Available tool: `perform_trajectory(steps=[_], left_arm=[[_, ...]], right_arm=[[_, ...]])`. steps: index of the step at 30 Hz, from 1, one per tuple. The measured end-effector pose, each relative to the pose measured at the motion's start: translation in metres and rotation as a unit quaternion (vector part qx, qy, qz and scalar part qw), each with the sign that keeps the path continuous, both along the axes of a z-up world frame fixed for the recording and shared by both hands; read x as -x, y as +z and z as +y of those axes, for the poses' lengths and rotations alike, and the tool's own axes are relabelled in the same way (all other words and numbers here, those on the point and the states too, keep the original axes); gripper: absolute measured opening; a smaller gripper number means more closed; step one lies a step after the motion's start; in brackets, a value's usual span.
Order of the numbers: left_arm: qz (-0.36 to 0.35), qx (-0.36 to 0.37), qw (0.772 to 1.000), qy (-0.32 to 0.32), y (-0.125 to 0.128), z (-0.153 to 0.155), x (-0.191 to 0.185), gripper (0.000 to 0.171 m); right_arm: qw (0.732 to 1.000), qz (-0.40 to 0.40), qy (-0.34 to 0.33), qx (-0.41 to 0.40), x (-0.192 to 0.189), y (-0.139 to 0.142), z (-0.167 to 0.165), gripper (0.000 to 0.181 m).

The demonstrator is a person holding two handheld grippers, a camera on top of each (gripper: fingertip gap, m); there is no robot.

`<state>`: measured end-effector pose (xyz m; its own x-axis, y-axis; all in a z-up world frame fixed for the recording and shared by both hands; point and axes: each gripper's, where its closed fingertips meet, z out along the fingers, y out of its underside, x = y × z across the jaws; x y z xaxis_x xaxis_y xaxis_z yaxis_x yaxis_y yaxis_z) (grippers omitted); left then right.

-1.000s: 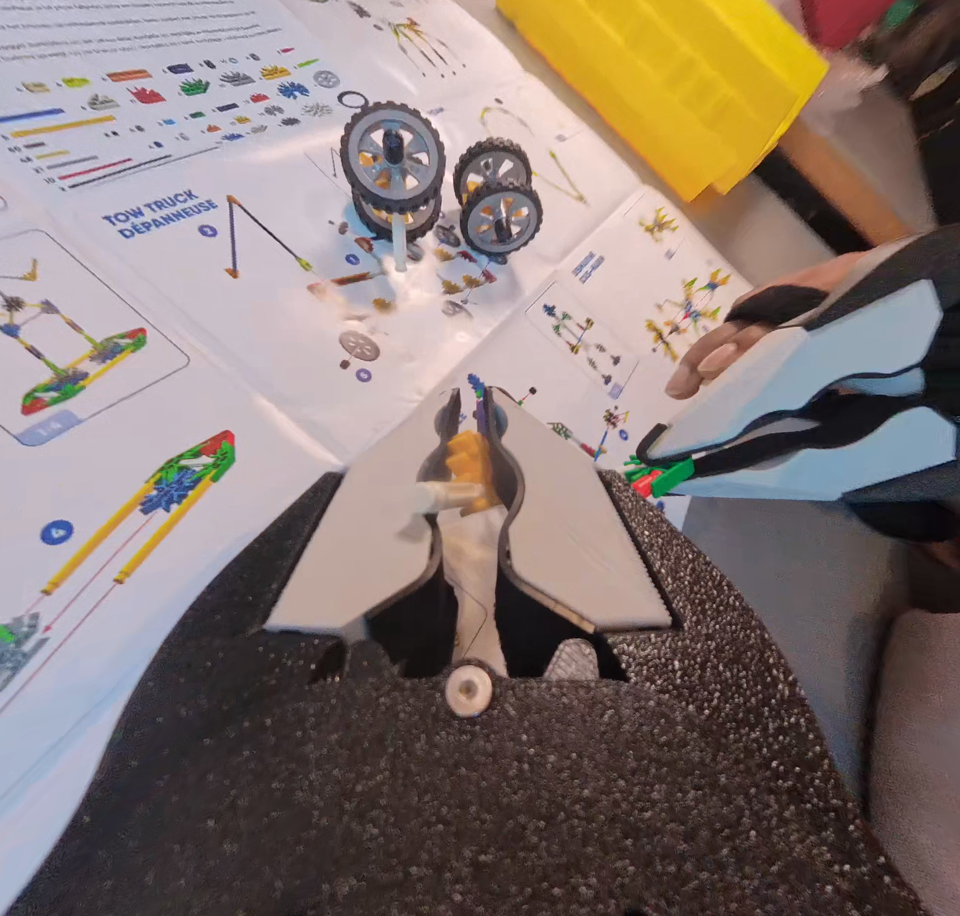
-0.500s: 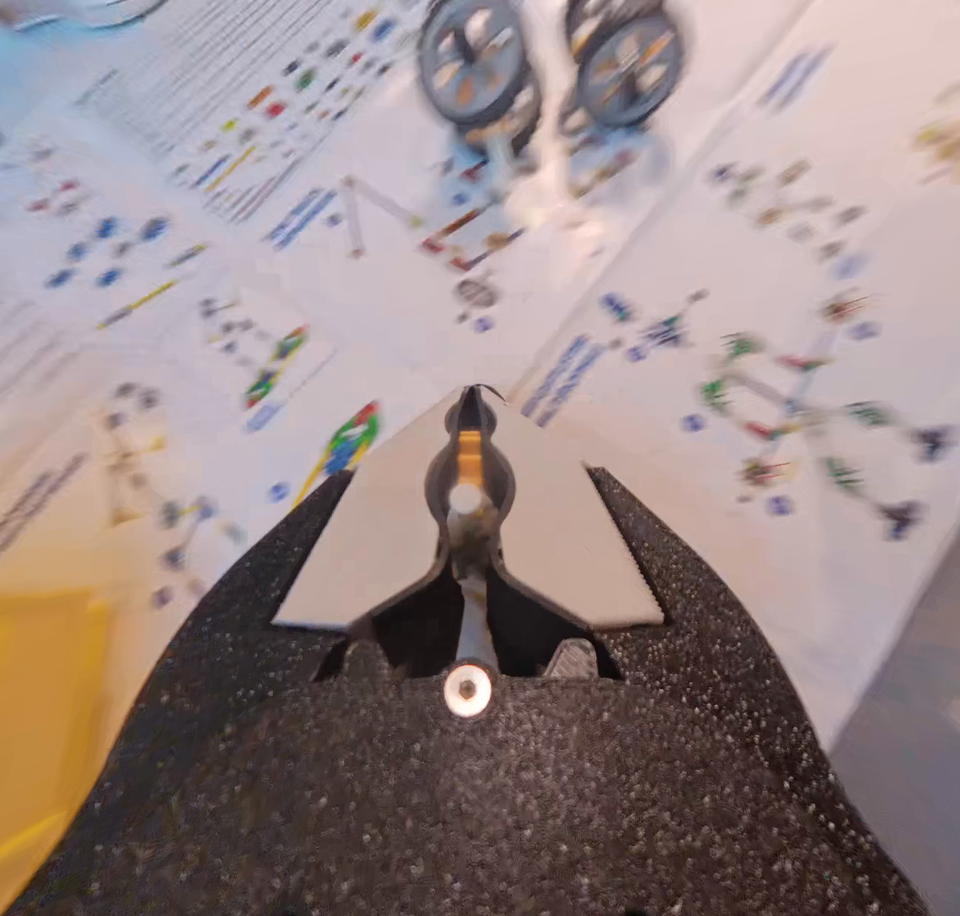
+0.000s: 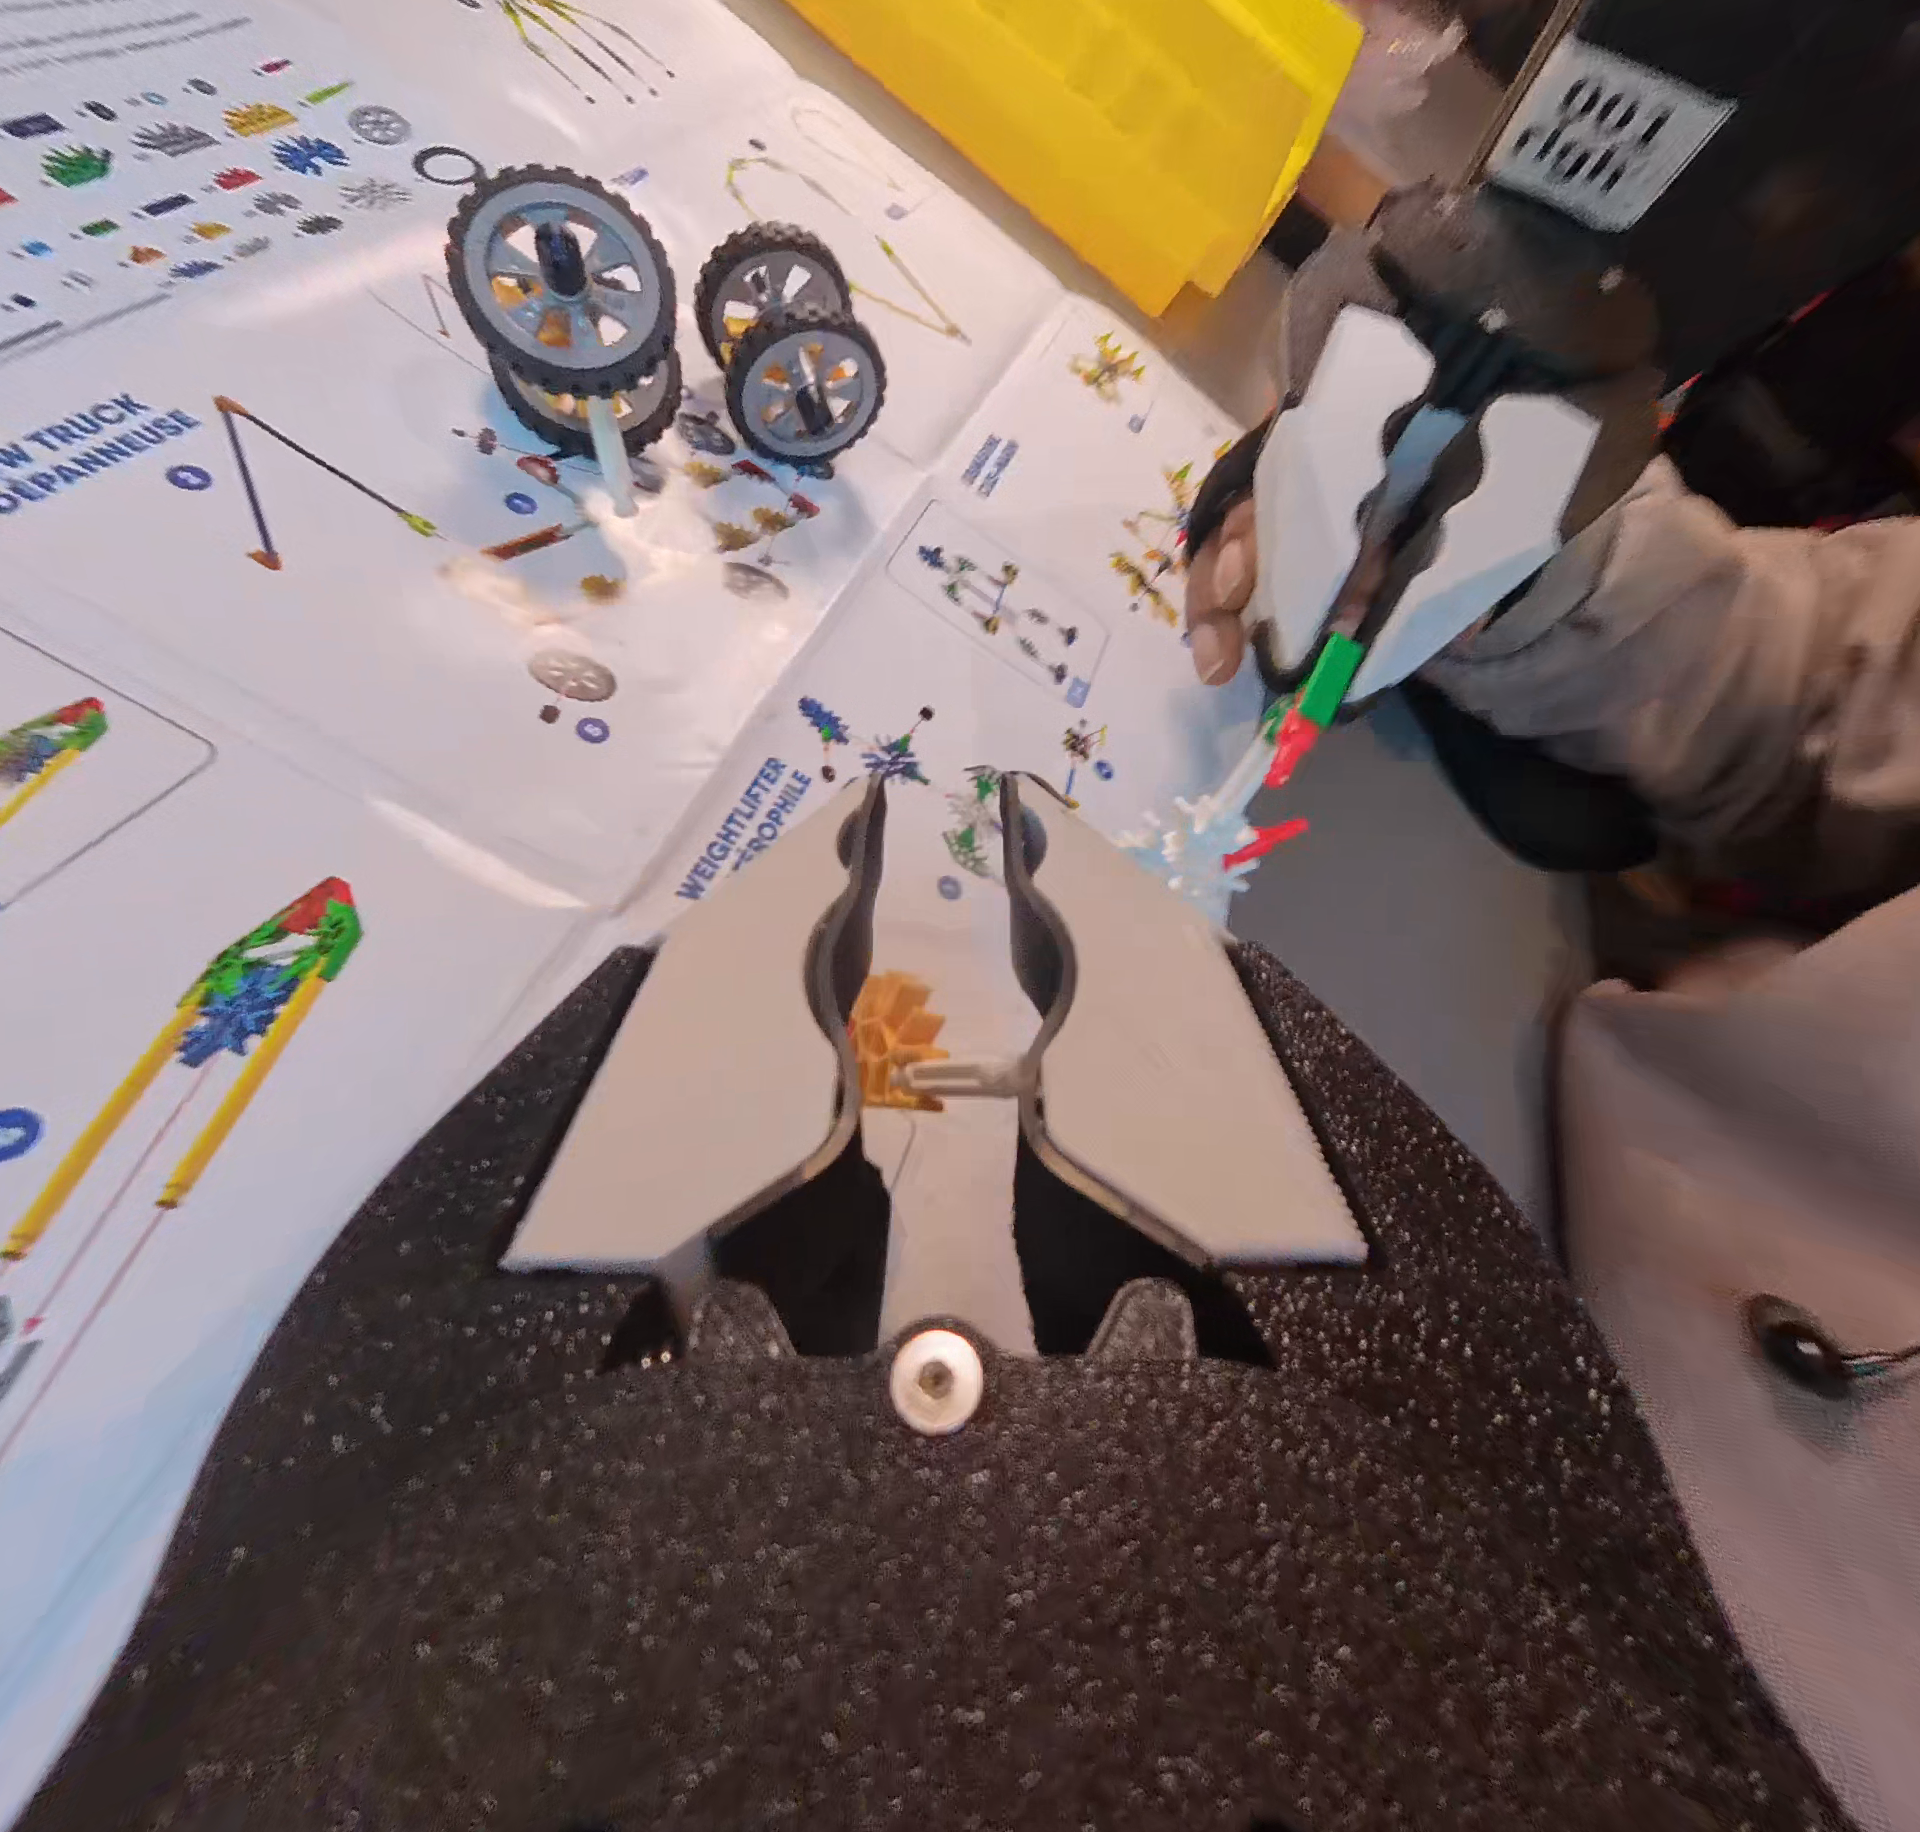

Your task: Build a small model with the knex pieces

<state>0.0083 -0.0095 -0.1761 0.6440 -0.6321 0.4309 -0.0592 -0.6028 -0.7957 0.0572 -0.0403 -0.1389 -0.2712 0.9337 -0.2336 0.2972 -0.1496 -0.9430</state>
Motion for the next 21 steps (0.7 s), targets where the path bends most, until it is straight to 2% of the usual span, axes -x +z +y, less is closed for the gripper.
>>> perform_trajectory(steps=[3, 5, 8, 11, 17, 21], left_arm=[[-0.132, 0.041, 0.99, 0.012, 0.02, 0.002, 0.006, 0.028], [-0.169, 0.044, 0.984, 0.038, 0.027, 0.007, 0.02, 0.032], [-0.156, 0.017, 0.985, 0.069, 0.034, 0.012, 0.043, 0.032], [-0.127, -0.008, 0.99, 0.066, 0.039, 0.008, 0.051, 0.031], [-0.176, 0.018, 0.983, -0.054, 0.039, -0.019, 0.004, 0.033], [-0.264, 0.046, 0.953, -0.143, 0.054, -0.044, -0.031, 0.046]], right_arm=[[1.0, -0.004, 0.003, 0.003, -0.001, -0.003, -0.001, 0.004], [1.0, -0.012, 0.002, 0.0, -0.001, -0.006, 0.0, 0.004], [1.0, -0.021, -0.006, -0.005, -0.002, -0.011, 0.003, 0.004], [1.0, -0.014, -0.009, -0.001, -0.003, -0.009, 0.005, 0.004], [0.996, 0.079, 0.006, 0.041, -0.003, 0.023, -0.003, 0.004], [0.982, 0.165, 0.017, 0.092, -0.006, 0.054, -0.007, 0.004]])
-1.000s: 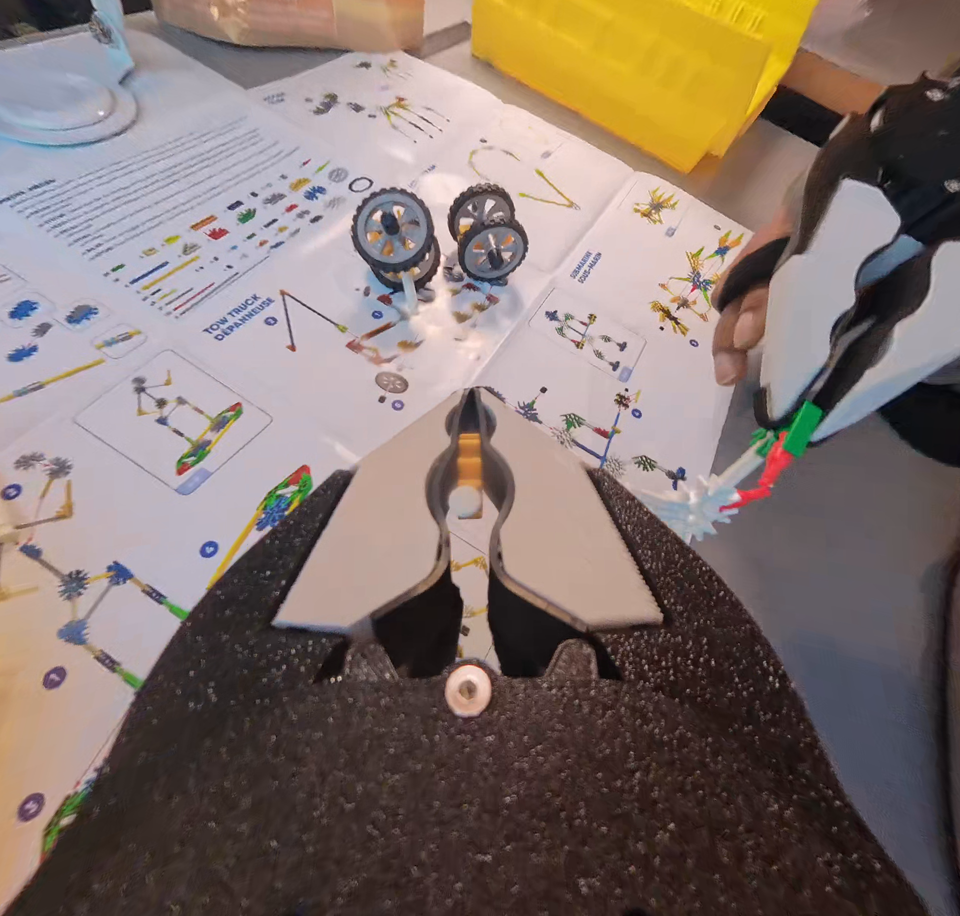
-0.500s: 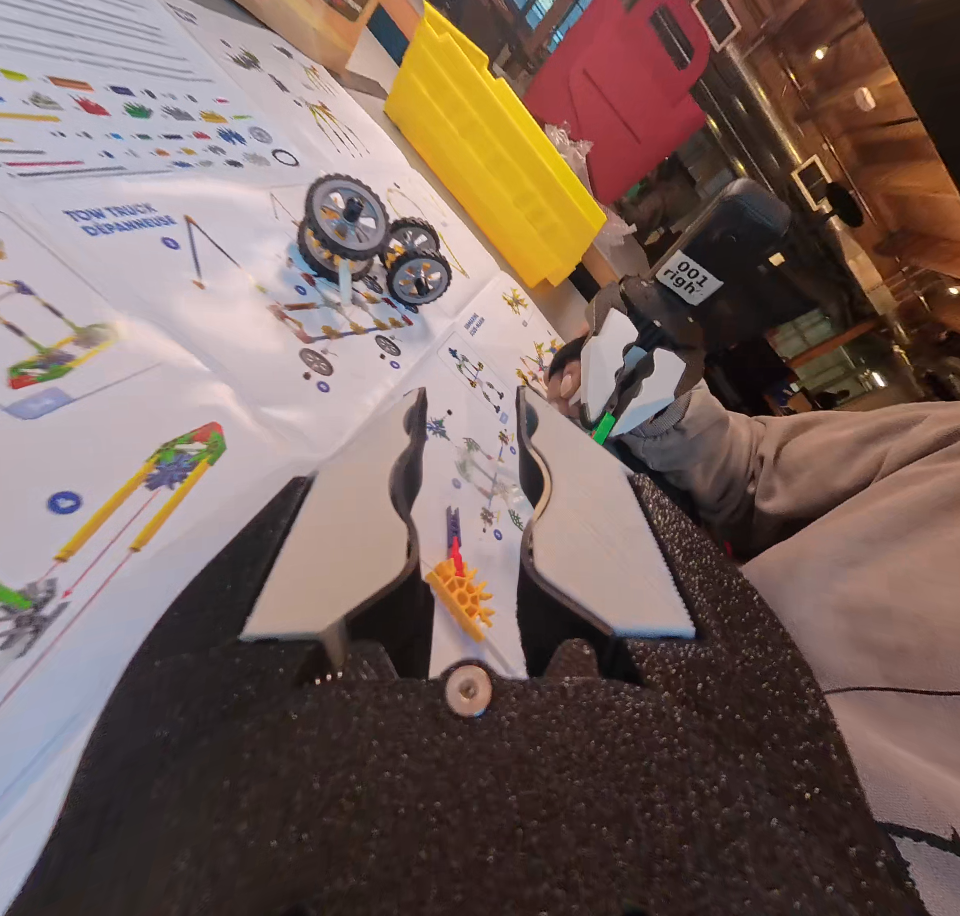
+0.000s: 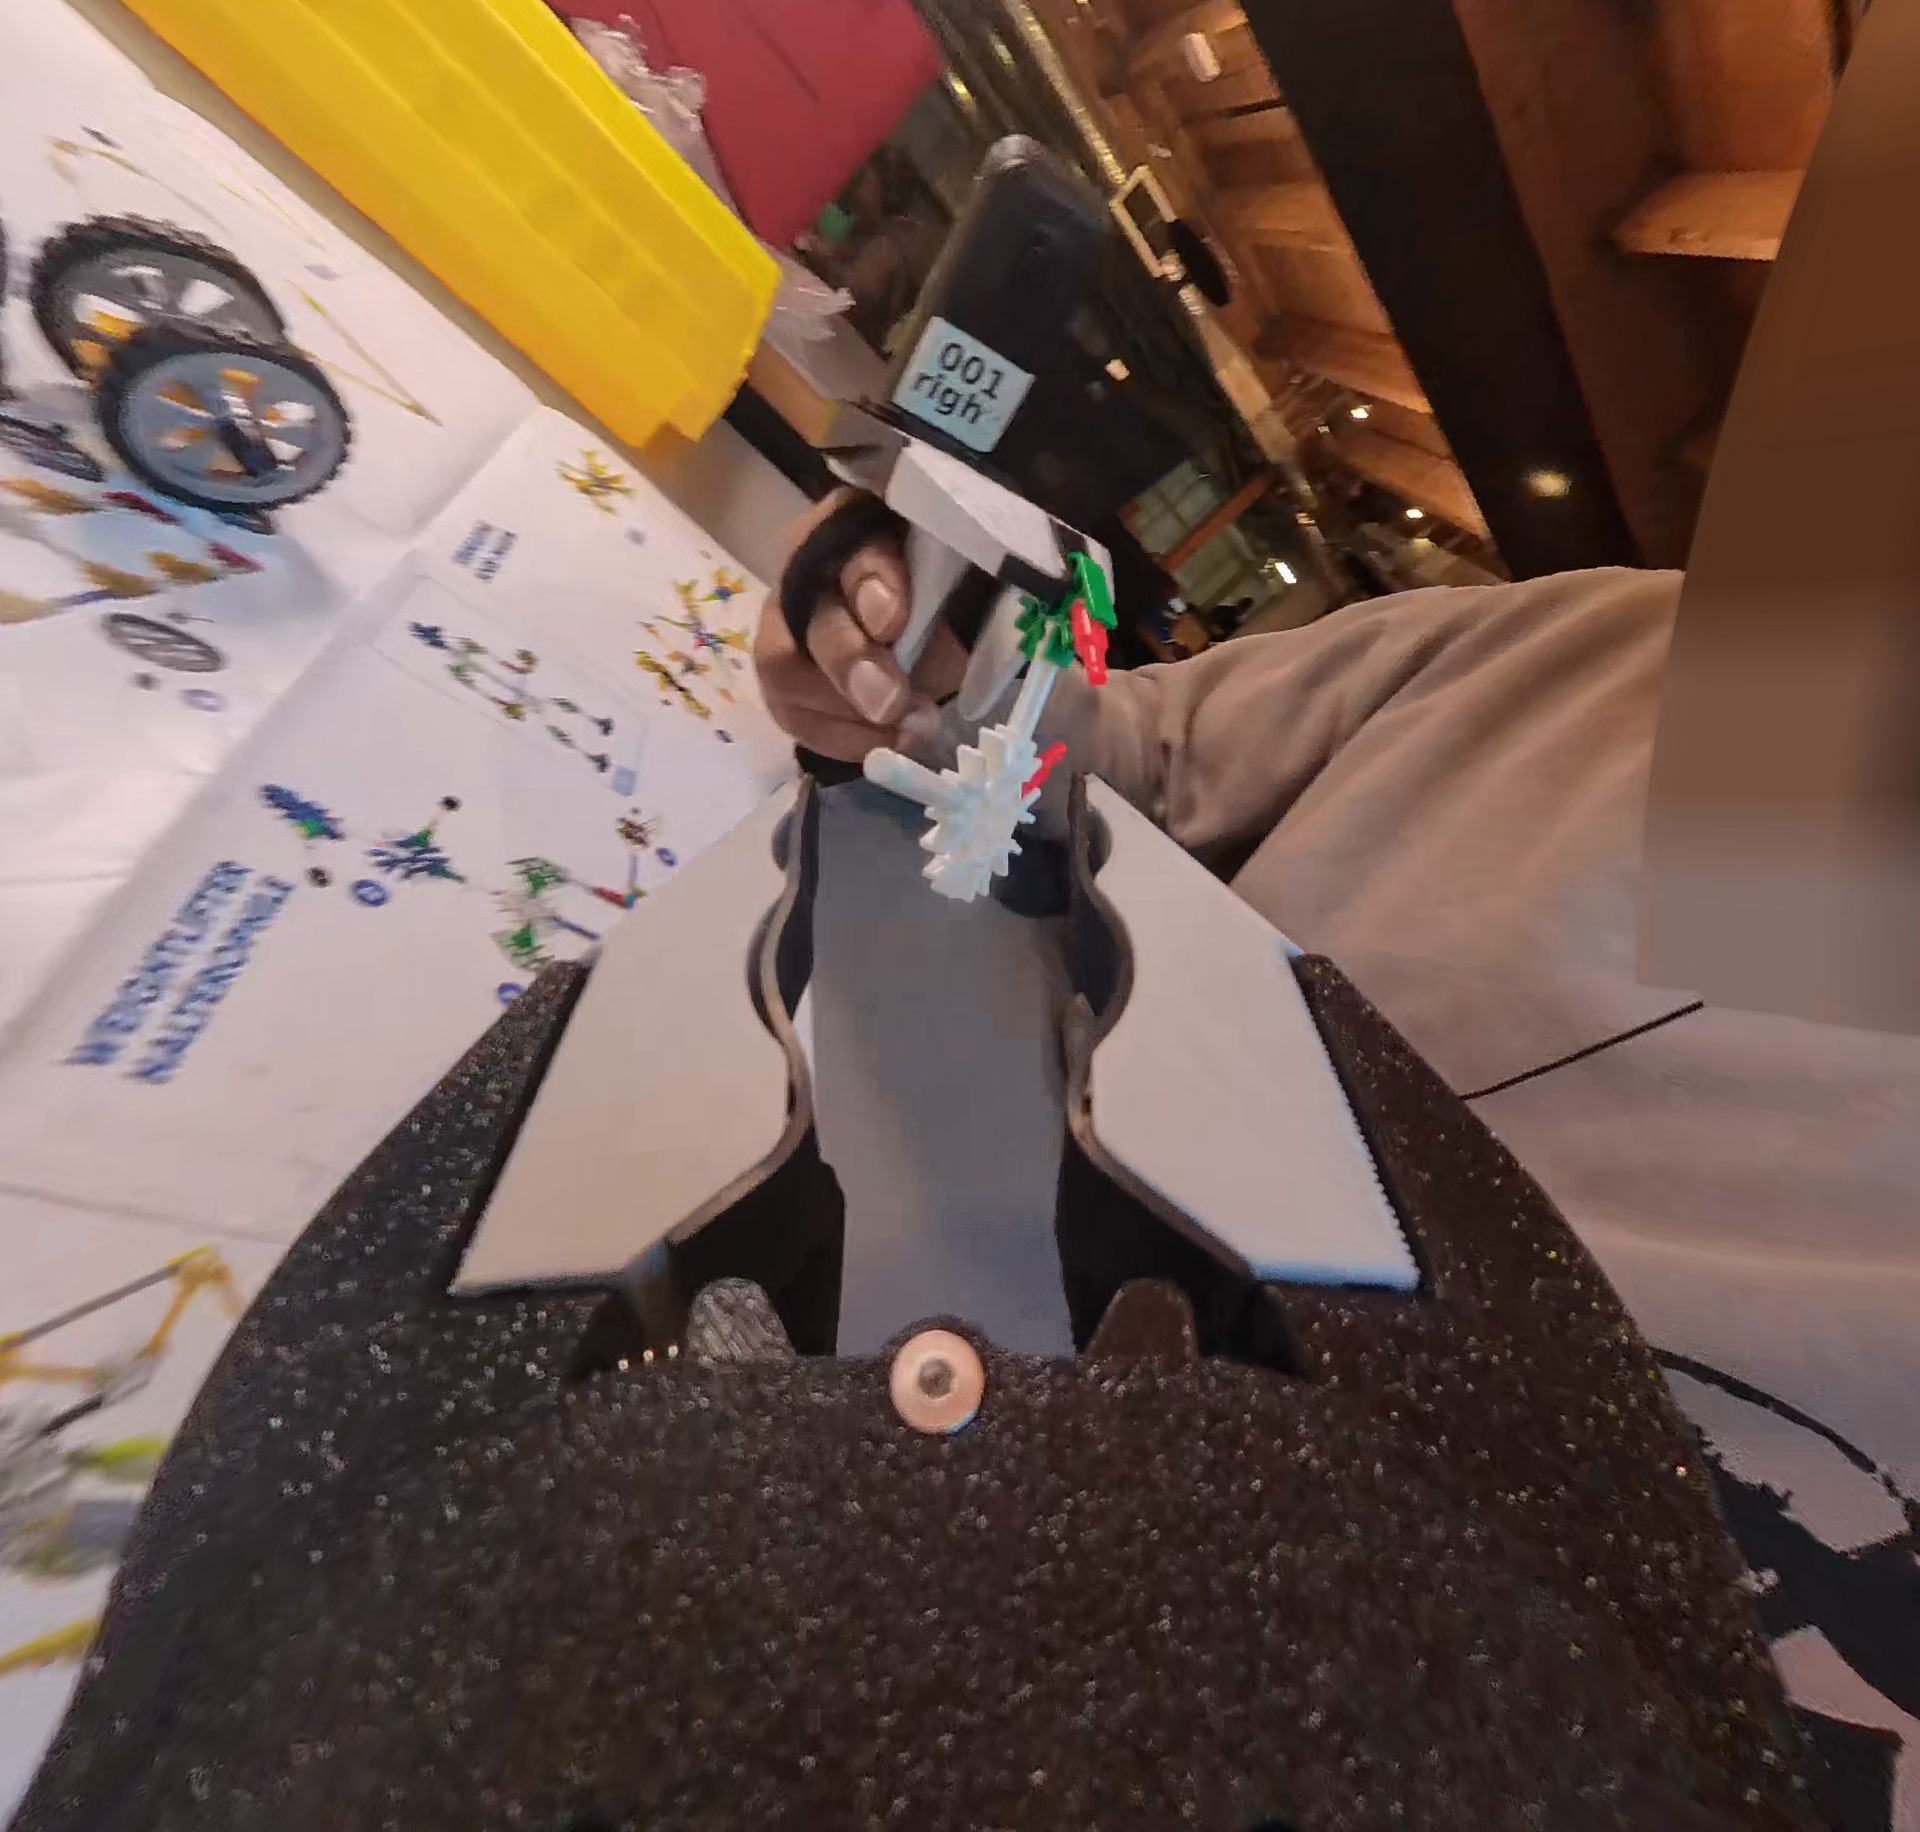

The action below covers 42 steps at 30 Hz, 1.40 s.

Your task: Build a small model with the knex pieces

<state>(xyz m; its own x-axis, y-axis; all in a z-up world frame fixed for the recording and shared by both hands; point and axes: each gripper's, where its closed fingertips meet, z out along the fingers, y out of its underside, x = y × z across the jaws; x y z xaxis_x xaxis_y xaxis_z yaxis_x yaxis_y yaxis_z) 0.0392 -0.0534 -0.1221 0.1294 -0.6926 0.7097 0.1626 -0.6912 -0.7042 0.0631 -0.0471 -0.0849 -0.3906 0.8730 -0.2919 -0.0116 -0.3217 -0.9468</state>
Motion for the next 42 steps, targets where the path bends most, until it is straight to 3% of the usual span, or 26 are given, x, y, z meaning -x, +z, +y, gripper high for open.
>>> perform_trajectory(steps=[4, 7, 8, 19, 22, 27, 32, 42], left_arm=[[-0.049, -0.001, 0.998, -0.046, 0.012, -0.014, -0.029, 0.042], [-0.048, -0.023, 0.998, -0.027, 0.017, -0.012, -0.04, 0.005], [-0.049, -0.032, 0.998, -0.021, 0.019, -0.011, -0.039, 0.004], [0.032, -0.011, 0.999, -0.023, -0.008, -0.012, -0.031, 0.004], [0.065, -0.037, 0.997, -0.013, -0.013, -0.011, -0.03, 0.004], [0.038, -0.036, 0.999, 0.01, -0.004, -0.005, -0.027, 0.011], [0.036, -0.032, 0.998, 0.034, -0.004, 0.002, -0.024, 0.004], [0.023, -0.045, 0.997, 0.053, 0.009, 0.004, -0.012, 0.003]], right_arm=[[0.998, 0.041, 0.005, 0.045, -0.001, 0.014, 0.002, 0.004], [0.998, 0.034, 0.004, 0.051, 0.0, 0.011, 0.003, 0.004], [0.998, 0.03, 0.001, 0.057, 0.0, 0.01, 0.005, 0.003], [0.996, -0.082, 0.008, -0.034, 0.003, -0.024, 0.0, 0.005], [0.993, -0.108, 0.015, -0.04, 0.001, -0.032, 0.0, 0.004], [0.993, -0.115, 0.008, -0.007, 0.002, -0.034, 0.005, 0.004], [0.993, -0.116, 0.013, 0.013, 0.006, -0.035, 0.005, 0.004], [0.995, -0.103, 0.003, -0.007, 0.003, -0.031, 0.006, 0.005]])
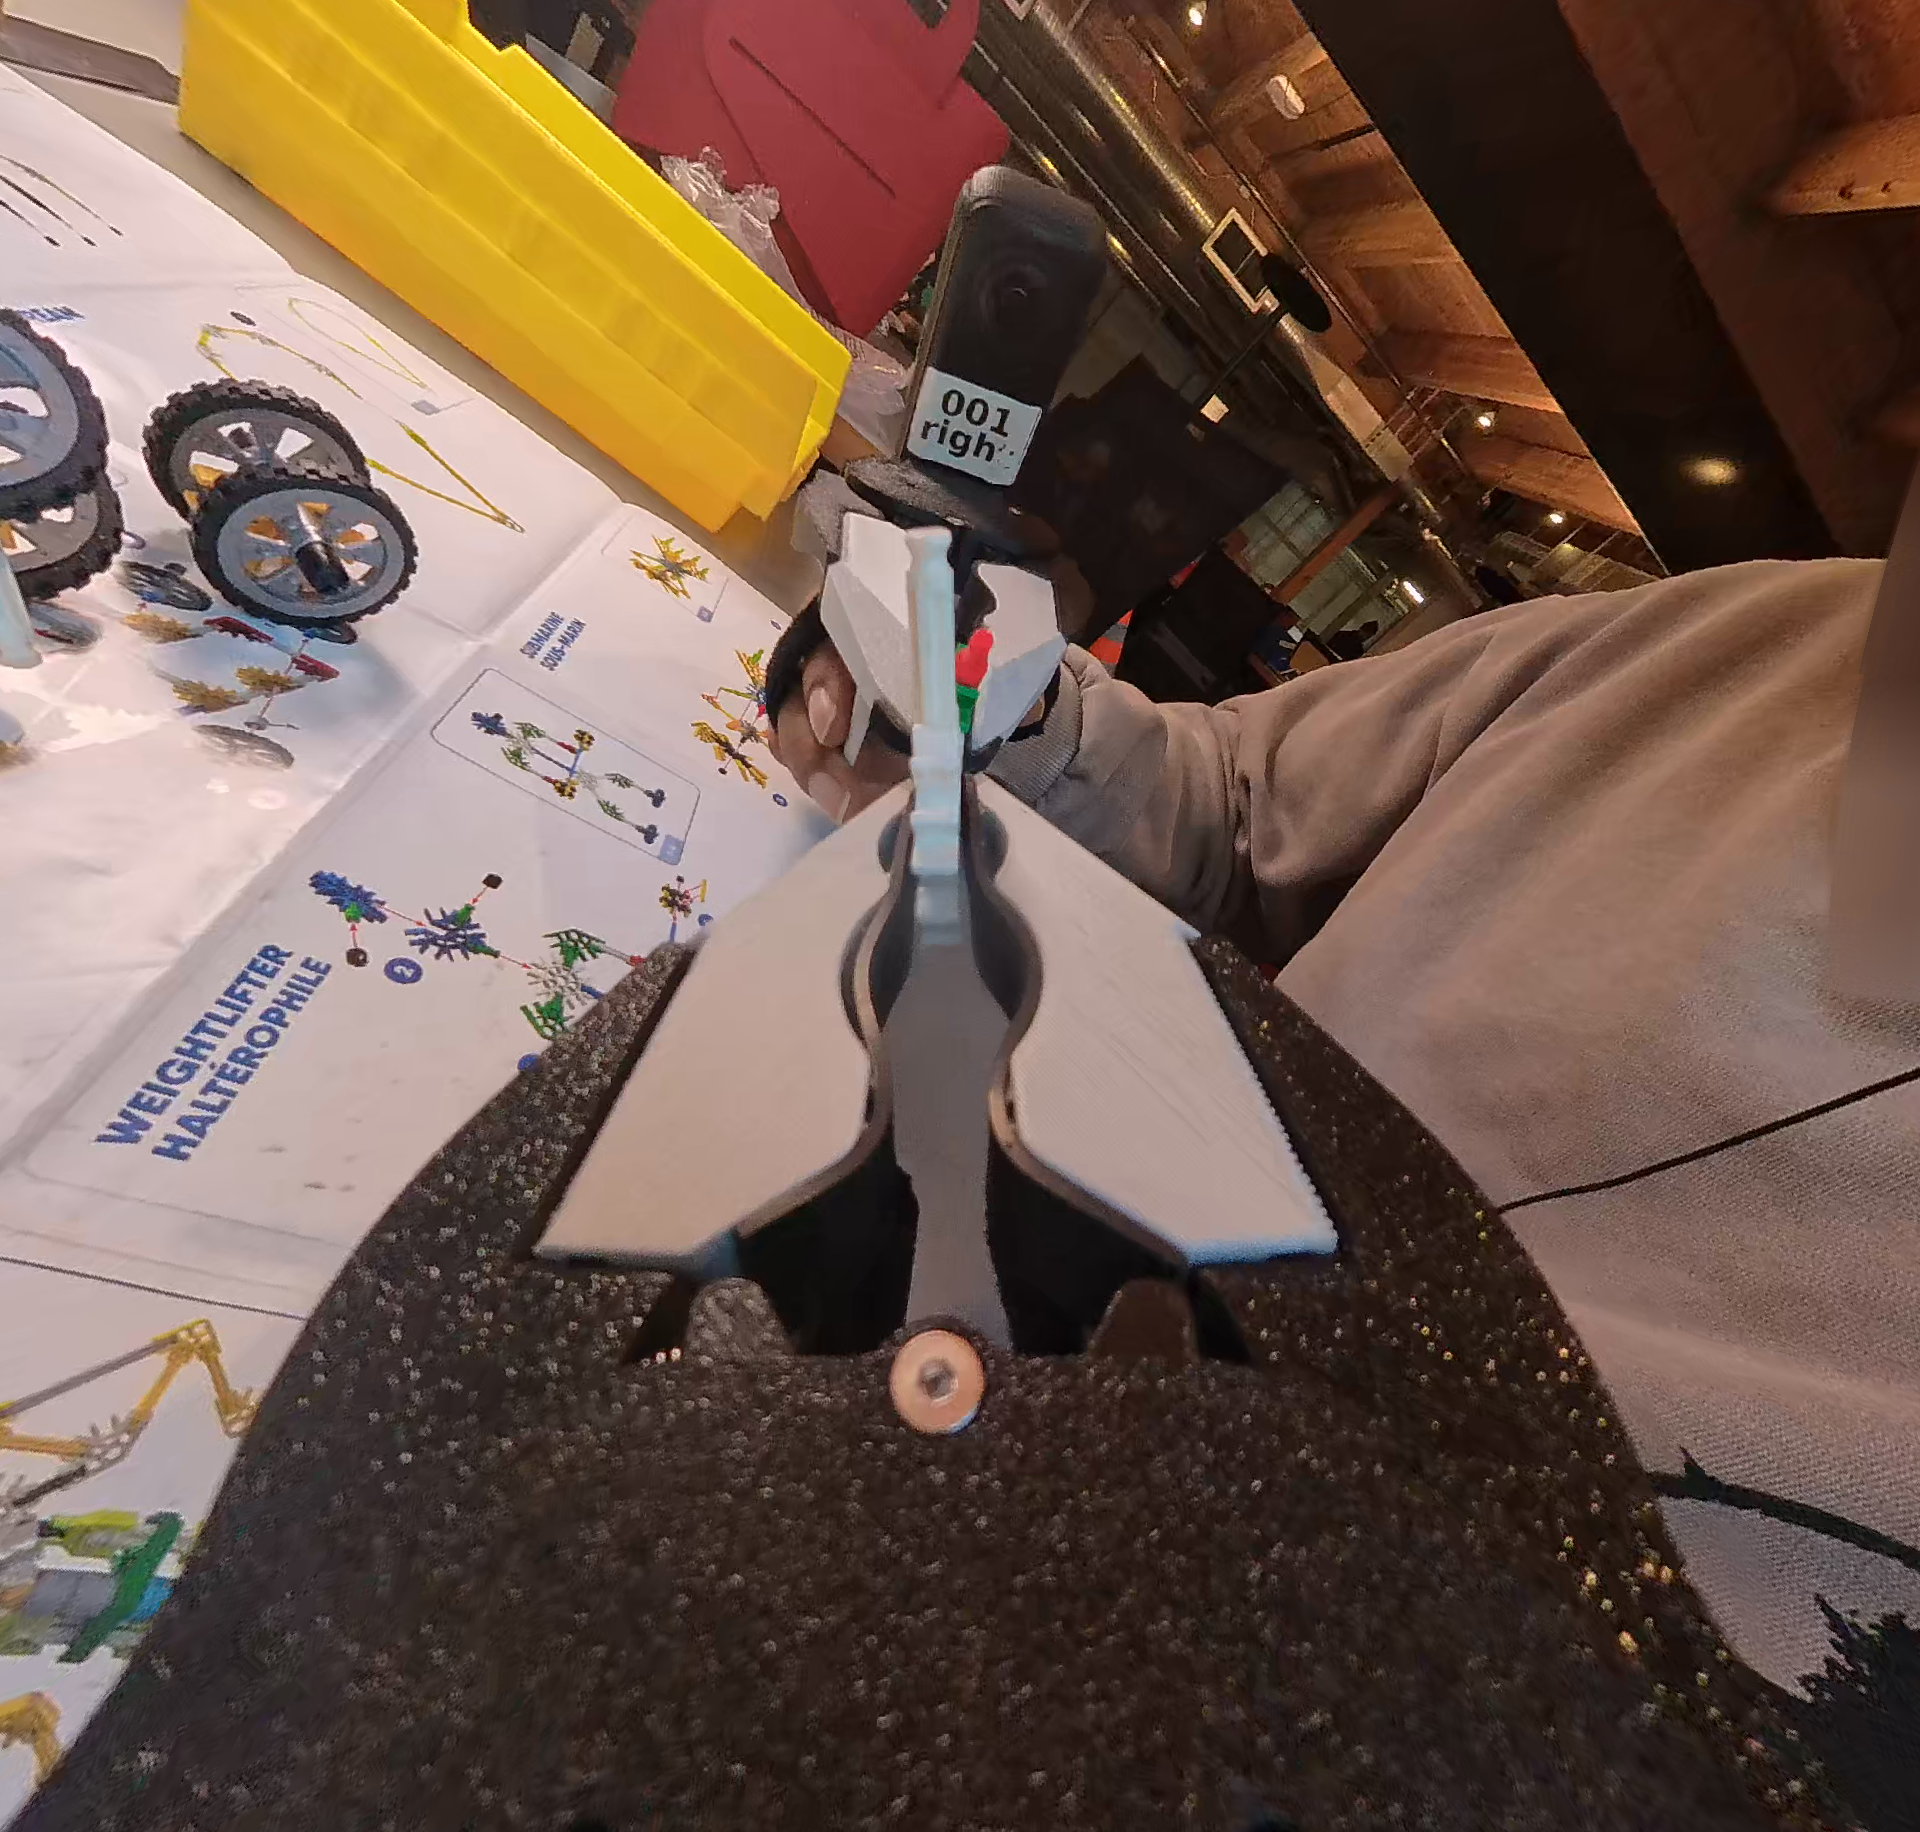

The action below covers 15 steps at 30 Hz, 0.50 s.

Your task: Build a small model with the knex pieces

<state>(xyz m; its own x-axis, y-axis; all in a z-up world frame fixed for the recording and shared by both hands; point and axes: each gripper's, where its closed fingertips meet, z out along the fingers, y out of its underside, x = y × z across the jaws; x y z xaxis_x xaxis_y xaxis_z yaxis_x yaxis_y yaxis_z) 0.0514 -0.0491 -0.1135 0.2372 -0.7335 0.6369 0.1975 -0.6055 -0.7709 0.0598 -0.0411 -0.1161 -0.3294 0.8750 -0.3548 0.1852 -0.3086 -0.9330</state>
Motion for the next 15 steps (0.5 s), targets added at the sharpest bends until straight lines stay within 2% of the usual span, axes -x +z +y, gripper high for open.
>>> perform_trajectory(steps=[3, 7, 9, 11, 15], left_arm=[[0.012, -0.003, 1.0, -0.002, -0.0033, -0.0013, -0.0019, 0.003], [0.011, -0.004, 1.0, -0.004, -0.003, -0.0021, -0.0036, 0.004], [0.007, -0.006, 1.0, 0.0, -0.0006, -0.0014, -0.0038, 0.01], [0.018, -0.011, 1.0, 0.003, -0.0028, -0.0007, -0.0033, 0.004], [0.019, -0.023, 1.0, -0.007, 0.0032, -0.0043, -0.0026, 0.004]], right_arm=[[1.0, 0.0, 0.006, 0.006, 0.0004, -0.0006, -0.0026, 0.009], [1.0, -0.01, 0.003, -0.013, 0.0017, -0.0033, -0.0025, 0.004], [1.0, -0.019, 0.001, -0.015, 0.0022, -0.0053, -0.0025, 0.004], [1.0, -0.02, 0.001, -0.006, 0.0032, -0.0059, -0.0045, 0.003], [1.0, 0.004, 0.01, 0.014, 0.003, 0.0026, -0.0091, 0.003]])
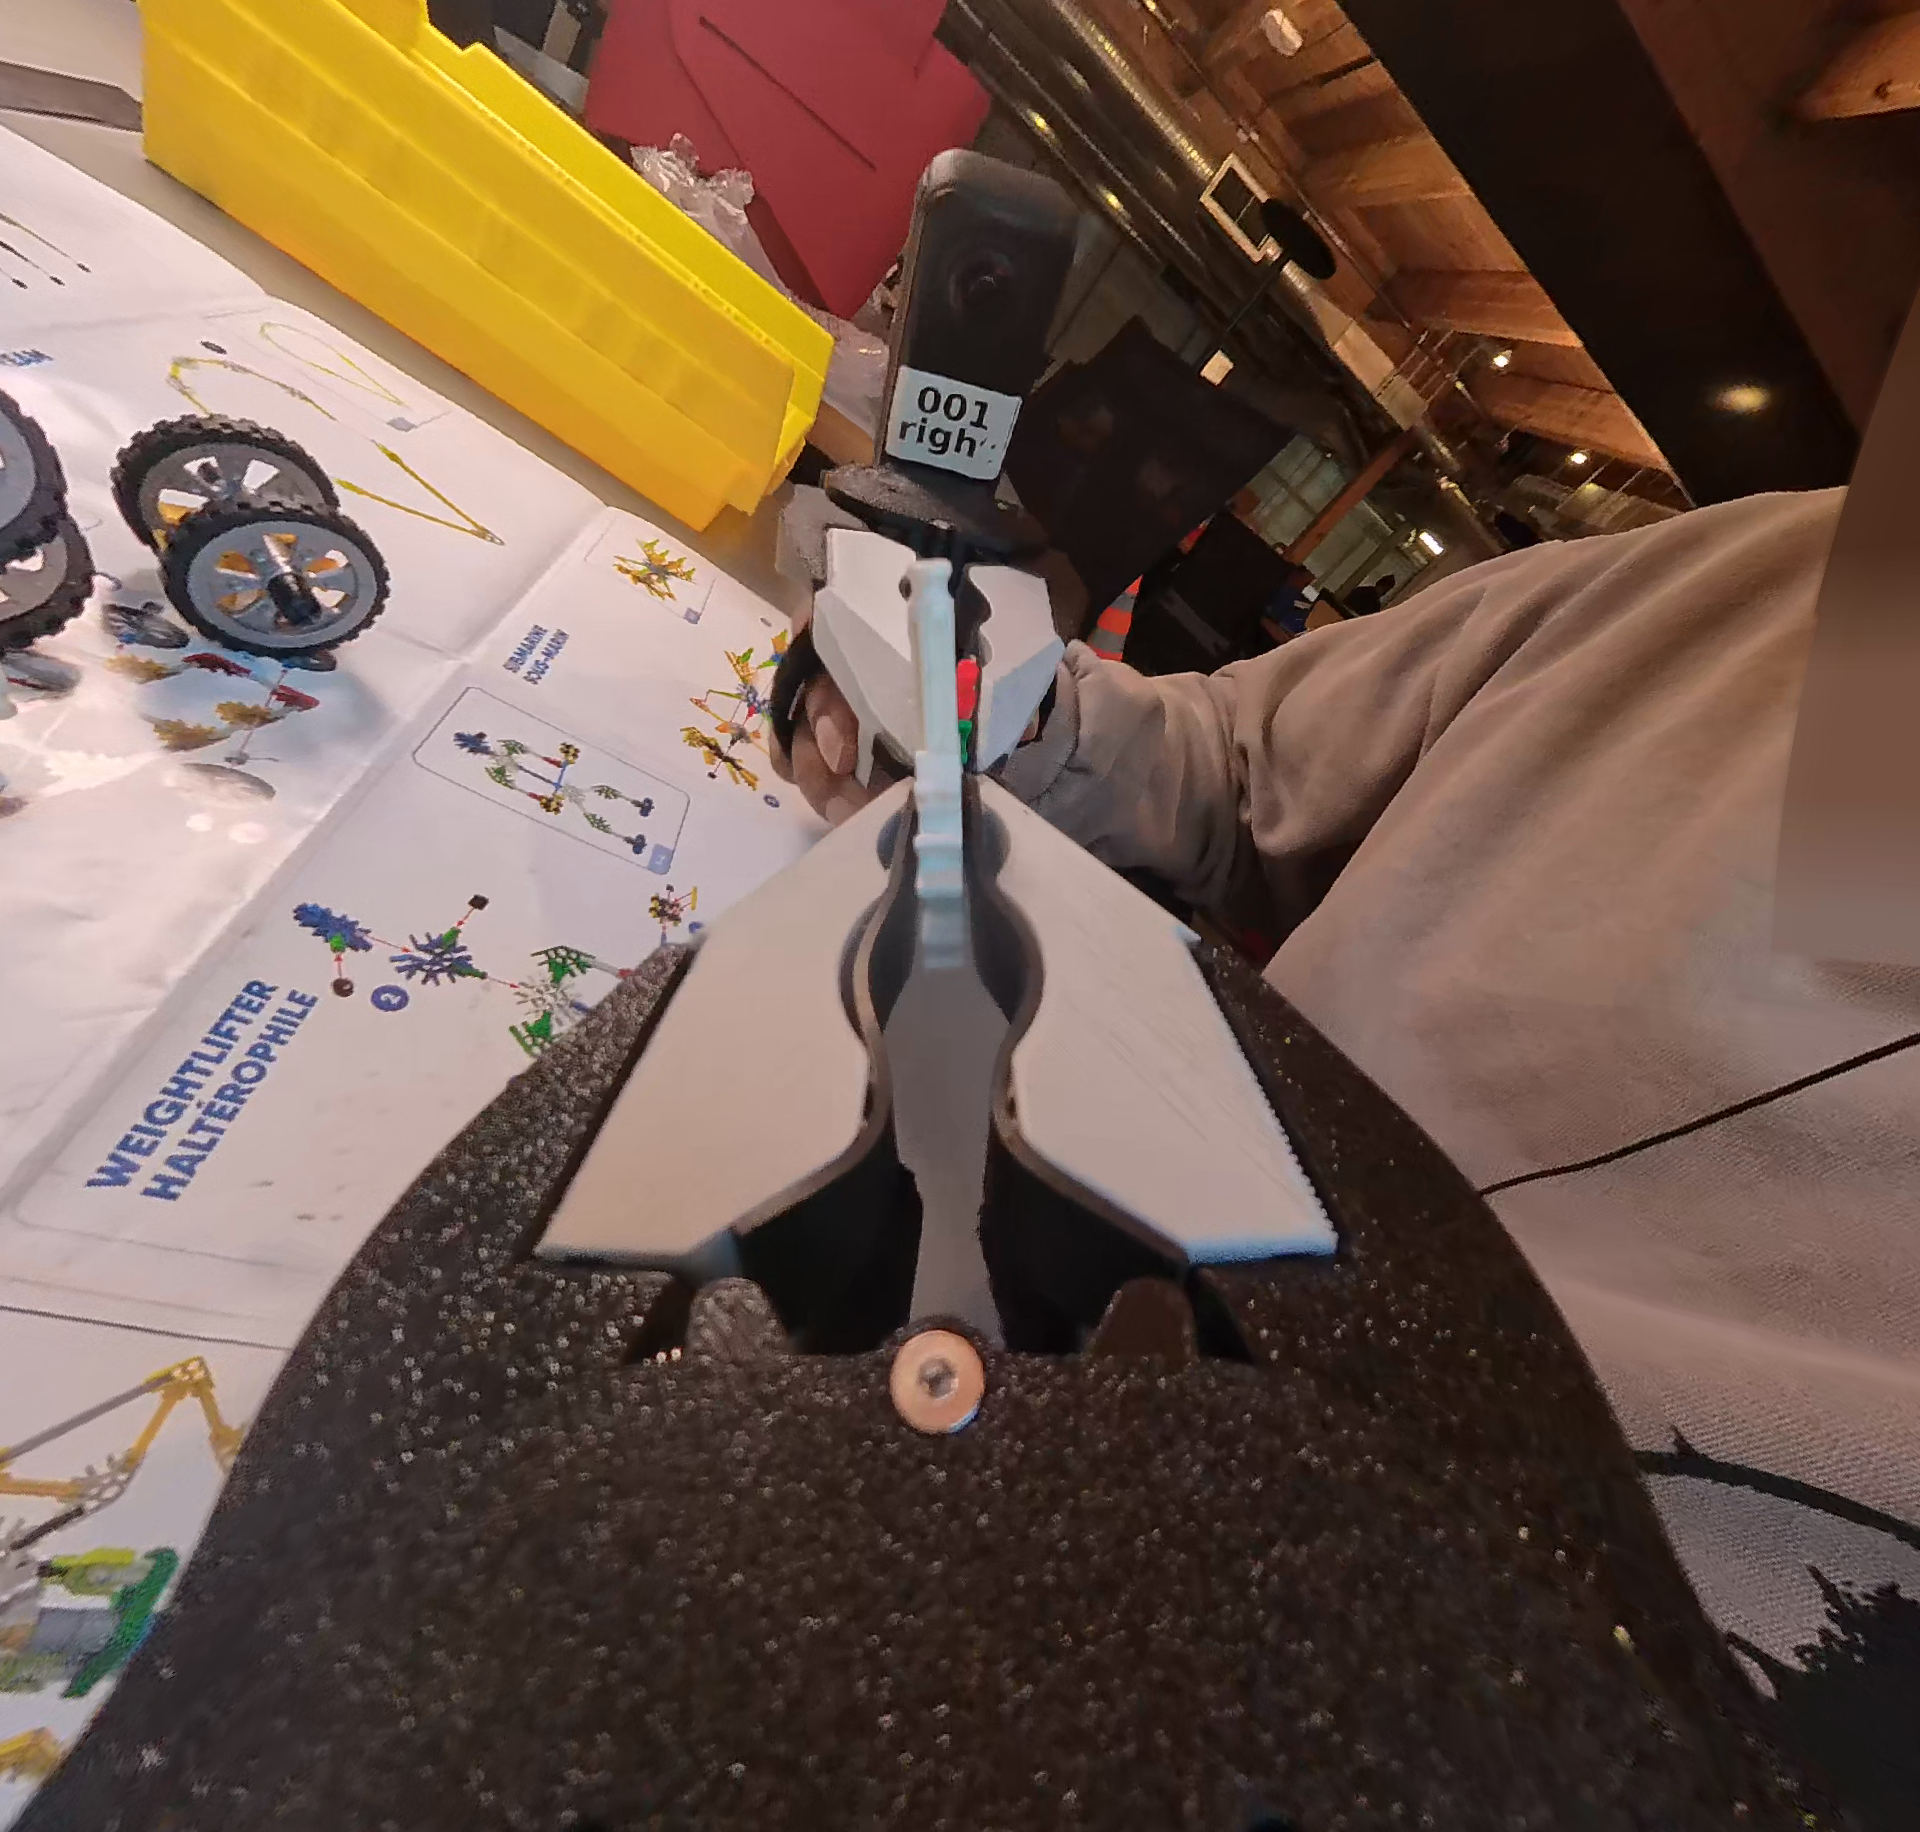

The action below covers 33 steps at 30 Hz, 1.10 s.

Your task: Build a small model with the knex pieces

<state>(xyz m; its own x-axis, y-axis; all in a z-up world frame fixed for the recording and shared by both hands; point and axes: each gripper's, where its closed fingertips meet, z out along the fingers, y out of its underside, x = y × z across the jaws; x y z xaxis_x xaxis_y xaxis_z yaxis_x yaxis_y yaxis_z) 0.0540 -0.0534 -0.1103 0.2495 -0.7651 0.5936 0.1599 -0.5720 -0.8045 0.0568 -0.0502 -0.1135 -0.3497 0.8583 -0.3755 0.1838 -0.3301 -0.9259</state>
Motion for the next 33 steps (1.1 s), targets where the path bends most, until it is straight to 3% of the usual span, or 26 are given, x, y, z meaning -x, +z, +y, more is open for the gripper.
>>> perform_trajectory(steps=[6, 9, 17, 22, 26, 30, 33], left_arm=[[-0.122, 0.047, 0.989, -0.069, 0.015, -0.008, -0.001, 0.002], [-0.204, 0.083, 0.968, -0.122, 0.026, -0.018, -0.008, 0.004], [-0.298, 0.105, 0.914, -0.255, 0.053, -0.041, -0.025, 0.004], [-0.249, 0.07, 0.934, -0.246, 0.054, -0.042, -0.03, 0.003], [-0.127, -0.013, 0.967, -0.222, 0.043, -0.05, -0.03, 0.004], [-0.078, -0.078, 0.954, -0.28, 0.042, -0.079, -0.035, 0.004], [-0.132, -0.11, 0.924, -0.343, 0.057, -0.099, -0.036, 0.005]], right_arm=[[0.997, 0.061, 0.046, 0.03, -0.005, 0.02, -0.012, 0.005], [0.987, 0.098, 0.088, 0.087, -0.012, 0.033, -0.021, 0.006], [0.94, 0.173, 0.216, 0.197, -0.029, 0.062, -0.043, 0.003], [0.932, 0.172, 0.239, 0.21, -0.034, 0.062, -0.042, 0.003], [0.949, 0.143, 0.236, 0.154, -0.036, 0.053, -0.046, 0.003], [0.929, 0.135, 0.305, 0.16, -0.042, 0.055, -0.074, 0.003], [0.879, 0.17, 0.377, 0.238, -0.043, 0.072, -0.094, 0.003]])
